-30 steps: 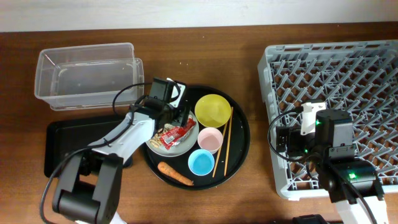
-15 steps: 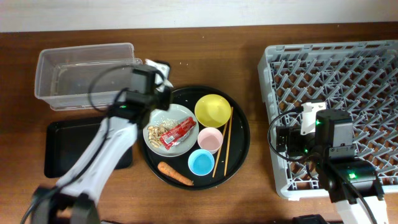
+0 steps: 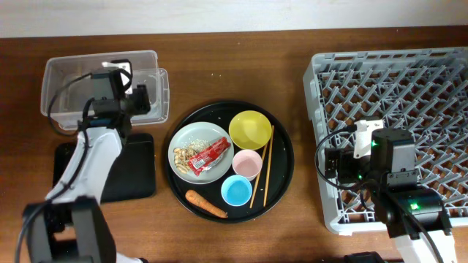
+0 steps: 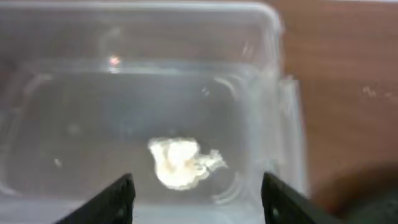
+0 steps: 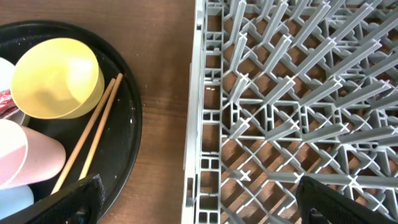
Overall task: Sort waste into correct bins and load items into the dishwasher rack
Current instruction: 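Grasp the white tissue from the plate with the left gripper, drop into clear bin, then grasp the red wrapper with the left gripper and drop it in the clear bin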
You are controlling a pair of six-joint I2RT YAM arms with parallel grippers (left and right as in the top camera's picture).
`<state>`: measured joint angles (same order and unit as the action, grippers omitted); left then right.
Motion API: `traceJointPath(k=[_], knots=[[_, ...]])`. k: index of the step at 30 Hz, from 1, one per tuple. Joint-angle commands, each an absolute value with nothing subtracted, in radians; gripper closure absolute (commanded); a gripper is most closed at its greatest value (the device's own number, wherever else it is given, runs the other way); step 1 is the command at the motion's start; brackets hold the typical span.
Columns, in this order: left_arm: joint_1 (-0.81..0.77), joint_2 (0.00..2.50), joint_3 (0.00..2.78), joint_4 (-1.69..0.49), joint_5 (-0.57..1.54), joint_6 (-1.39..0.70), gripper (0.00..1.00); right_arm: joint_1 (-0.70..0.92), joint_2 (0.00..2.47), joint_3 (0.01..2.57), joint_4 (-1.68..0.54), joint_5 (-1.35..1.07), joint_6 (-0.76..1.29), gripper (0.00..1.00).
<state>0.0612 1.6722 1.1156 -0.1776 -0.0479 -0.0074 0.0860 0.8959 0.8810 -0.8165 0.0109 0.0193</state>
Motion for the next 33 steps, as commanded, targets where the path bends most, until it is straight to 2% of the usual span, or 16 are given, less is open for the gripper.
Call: traceJointPath(k=[1, 3, 5, 8, 14, 15, 16, 18, 21, 24, 27, 29, 31, 33], knots=[[0.006, 1.533, 1.132, -0.427, 0.263, -0.007, 0.41, 0.091, 0.890, 0.901, -0.816, 0.023, 0.023, 0.02], [-0.066, 1.539, 1.127, -0.653, 0.282, -0.007, 0.41, 0.091, 0.890, 0.901, -0.817, 0.023, 0.023, 0.02], [-0.134, 1.546, 1.081, -0.746, 0.281, -0.007, 0.41, 0.091, 0.890, 0.901, -0.816, 0.023, 0.023, 0.02], [-0.190, 1.550, 0.984, -0.743, 0.281, -0.007, 0.41, 0.091, 0.890, 0.901, -0.817, 0.023, 0.023, 0.02], [-0.190, 1.652, 0.939, -0.688, 0.356, -0.007, 0.42, 0.091, 0.890, 0.901, -0.820, 0.023, 0.023, 0.02], [-0.190, 1.672, 0.939, -0.679, 0.356, -0.007, 0.51, 0.091, 0.890, 0.901, -0.820, 0.023, 0.023, 0.02], [-0.190, 1.672, 0.939, -0.662, 0.356, -0.007, 0.68, 0.091, 0.890, 0.901, -0.820, 0.023, 0.023, 0.02], [-0.190, 1.672, 0.939, -0.636, 0.356, -0.007, 0.70, 0.091, 0.890, 0.901, -0.823, 0.023, 0.023, 0.02], [-0.190, 1.672, 0.939, -0.635, 0.355, -0.007, 1.00, 0.091, 0.890, 0.901, -0.823, 0.023, 0.023, 0.02], [-0.189, 1.671, 0.979, -0.658, 0.352, -0.007, 1.00, 0.091, 0.890, 0.901, -0.823, 0.023, 0.023, 0.01], [-0.149, 1.621, 1.137, -0.837, 0.317, -0.006, 1.00, 0.091, 0.890, 0.901, -0.822, 0.023, 0.023, 0.02], [-0.099, 1.574, 1.257, -0.883, 0.290, 0.040, 1.00, 0.091, 0.890, 0.901, -0.818, 0.023, 0.023, 0.02], [-0.049, 1.561, 1.342, -0.854, 0.232, 0.043, 1.00, 0.091, 0.890, 0.901, -0.818, 0.023, 0.023, 0.01], [0.015, 1.562, 1.357, -0.735, 0.159, 0.042, 1.00, 0.091, 0.890, 0.901, -0.819, 0.023, 0.023, 0.02]])
